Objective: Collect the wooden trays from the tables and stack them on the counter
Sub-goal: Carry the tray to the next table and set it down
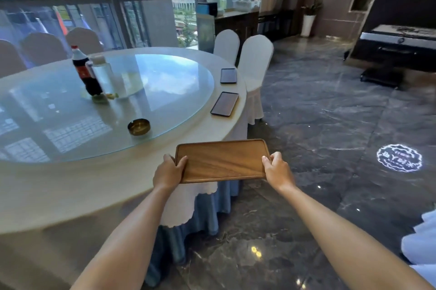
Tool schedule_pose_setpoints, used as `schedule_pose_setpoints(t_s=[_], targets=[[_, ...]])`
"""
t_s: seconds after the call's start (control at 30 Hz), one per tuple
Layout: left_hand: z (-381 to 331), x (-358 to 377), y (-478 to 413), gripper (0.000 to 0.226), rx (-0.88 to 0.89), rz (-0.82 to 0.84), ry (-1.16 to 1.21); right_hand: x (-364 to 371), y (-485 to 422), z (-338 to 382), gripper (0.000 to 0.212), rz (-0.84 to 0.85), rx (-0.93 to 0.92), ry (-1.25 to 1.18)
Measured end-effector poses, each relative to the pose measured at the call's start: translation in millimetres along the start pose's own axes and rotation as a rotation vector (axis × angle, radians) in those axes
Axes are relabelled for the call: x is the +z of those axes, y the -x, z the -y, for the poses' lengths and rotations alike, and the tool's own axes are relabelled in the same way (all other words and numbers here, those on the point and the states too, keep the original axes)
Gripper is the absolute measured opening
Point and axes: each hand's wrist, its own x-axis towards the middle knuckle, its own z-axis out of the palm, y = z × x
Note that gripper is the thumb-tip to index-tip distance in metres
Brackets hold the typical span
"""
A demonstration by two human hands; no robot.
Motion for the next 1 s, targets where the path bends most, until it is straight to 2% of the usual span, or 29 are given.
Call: schedule_pose_setpoints(t_s=[0.33, 0.6, 0.9, 1.0], targets=[[-93, 106, -160, 0.037, -0.021, 0.021, 0.007, -10, -210, -14, 0.039, -0.013, 0.016, 0.003], [-183, 158, -281, 0.035, -0.056, -0.015, 0.070, -34, -381, 3, 0.039, -0.009, -0.029, 0.026], [-202, 209, -388, 0.035, -0.181, -0.047, 0.046, -10, -517, 16, 0.040, 0.111, -0.104, 0.126], [-203, 226, -426, 0.041, -0.233, -0.060, 0.043, 6, -563, 23, 0.038, 0.160, -0.141, 0.166]])
